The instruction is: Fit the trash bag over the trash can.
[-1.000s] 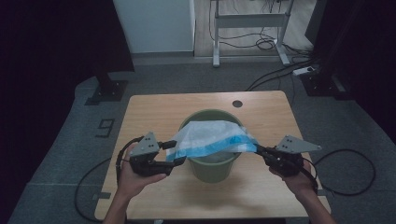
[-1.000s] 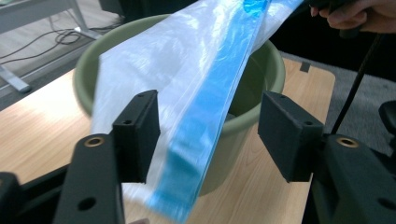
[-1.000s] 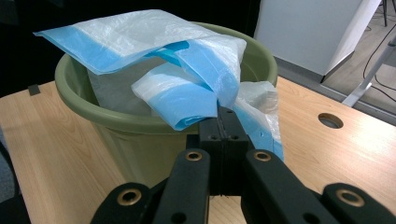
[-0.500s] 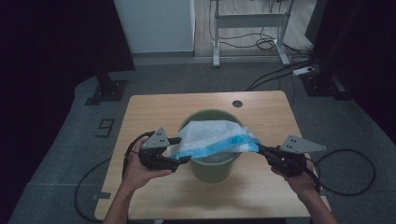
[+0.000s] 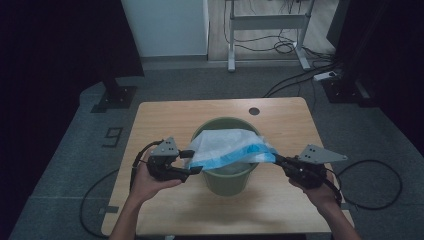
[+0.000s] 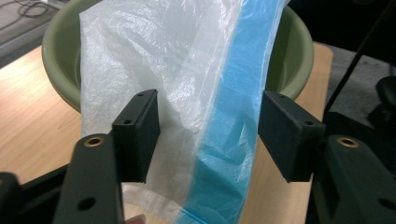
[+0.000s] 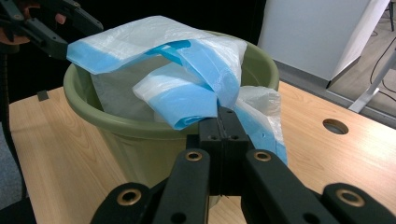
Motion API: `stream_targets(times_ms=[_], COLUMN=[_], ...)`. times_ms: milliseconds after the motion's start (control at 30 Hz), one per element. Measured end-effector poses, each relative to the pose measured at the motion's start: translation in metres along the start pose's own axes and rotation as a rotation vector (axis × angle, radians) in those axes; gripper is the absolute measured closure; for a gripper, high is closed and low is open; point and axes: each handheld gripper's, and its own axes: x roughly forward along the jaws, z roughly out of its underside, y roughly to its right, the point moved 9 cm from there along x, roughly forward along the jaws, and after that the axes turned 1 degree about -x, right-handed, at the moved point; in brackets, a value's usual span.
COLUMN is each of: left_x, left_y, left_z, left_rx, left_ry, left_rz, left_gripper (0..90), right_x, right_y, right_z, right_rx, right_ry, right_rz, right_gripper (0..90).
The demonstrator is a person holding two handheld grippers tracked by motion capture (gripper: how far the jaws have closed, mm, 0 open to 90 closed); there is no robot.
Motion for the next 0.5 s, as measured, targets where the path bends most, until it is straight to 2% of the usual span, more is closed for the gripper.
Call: stream_targets(times_ms=[133, 233, 333, 500], left_x=[-0.0001, -0.0014, -0.0023, -0.0018], left_y=[-0.0022, -0.0026, -0.0030, 0.0001], left_z=[0.0014, 0.0021, 0.0017, -0.0007], left_rx=[0.013, 0.018, 0.017, 0.021], left_ry=[0.005, 0.012, 0.019, 0.017], left_rz=[-0.033, -0.035, -0.031, 0.008], left_gripper=[45.2, 54.0, 60.2, 73.0], right_x=[-0.0003, -0.0004, -0.0006, -0.0004], right_y=[-0.0006, 0.0001, 0.0004, 0.0013], right_z=[-0.0004, -0.0003, -0.0001, 0.0008], right_rx=[-0.001, 0.000, 0.000, 0.000], right_ry=[0.002, 0.001, 0.000, -0.002], right_rz=[-0.001, 0.000, 0.001, 0.005], right_gripper=[89.0, 89.0, 89.0, 88.9])
